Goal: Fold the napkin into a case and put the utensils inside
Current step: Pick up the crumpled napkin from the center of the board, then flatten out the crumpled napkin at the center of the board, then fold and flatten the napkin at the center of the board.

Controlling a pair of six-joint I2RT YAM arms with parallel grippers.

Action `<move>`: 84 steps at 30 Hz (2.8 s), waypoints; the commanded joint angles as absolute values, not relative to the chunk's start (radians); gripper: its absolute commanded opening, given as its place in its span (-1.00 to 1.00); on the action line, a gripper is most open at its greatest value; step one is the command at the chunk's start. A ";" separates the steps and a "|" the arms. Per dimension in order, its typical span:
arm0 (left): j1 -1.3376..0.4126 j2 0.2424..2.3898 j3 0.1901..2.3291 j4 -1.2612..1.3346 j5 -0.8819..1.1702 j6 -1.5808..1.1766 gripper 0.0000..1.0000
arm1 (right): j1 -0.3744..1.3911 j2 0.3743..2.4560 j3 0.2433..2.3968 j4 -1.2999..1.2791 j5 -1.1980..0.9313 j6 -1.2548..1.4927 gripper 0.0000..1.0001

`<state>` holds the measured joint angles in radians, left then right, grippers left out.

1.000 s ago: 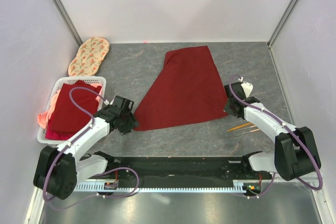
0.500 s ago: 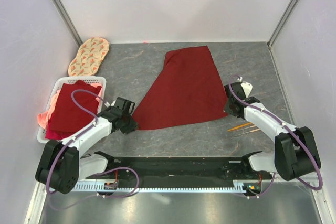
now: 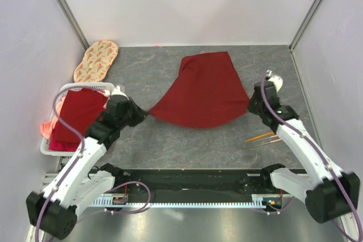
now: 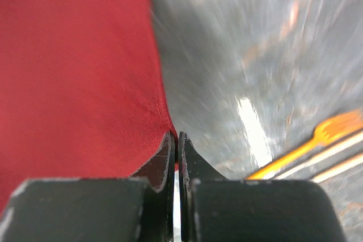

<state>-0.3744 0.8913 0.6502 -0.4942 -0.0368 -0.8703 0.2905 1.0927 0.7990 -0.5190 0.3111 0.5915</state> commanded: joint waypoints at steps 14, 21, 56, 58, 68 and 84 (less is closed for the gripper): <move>-0.376 0.557 1.446 -0.425 0.180 -0.451 -0.96 | 0.288 0.630 1.595 -0.729 0.192 0.337 -1.00; -0.377 0.612 1.402 -0.448 -0.024 -0.503 -0.96 | 0.288 0.695 1.573 -0.692 0.300 0.362 -1.00; -0.041 2.017 1.604 -0.029 0.067 -0.589 -0.96 | 0.209 2.137 1.819 -0.094 0.129 0.313 -1.00; -0.023 2.037 1.650 -0.038 0.092 -0.577 -0.96 | 0.196 2.176 1.862 -0.110 0.109 0.308 -1.00; -0.002 2.074 1.723 -0.097 0.198 -0.613 -0.96 | 0.190 2.204 1.999 -0.225 0.064 0.316 -1.00; -0.002 1.574 1.222 -0.454 0.216 -0.696 -0.96 | 0.172 1.706 1.456 -0.482 0.083 0.364 -1.00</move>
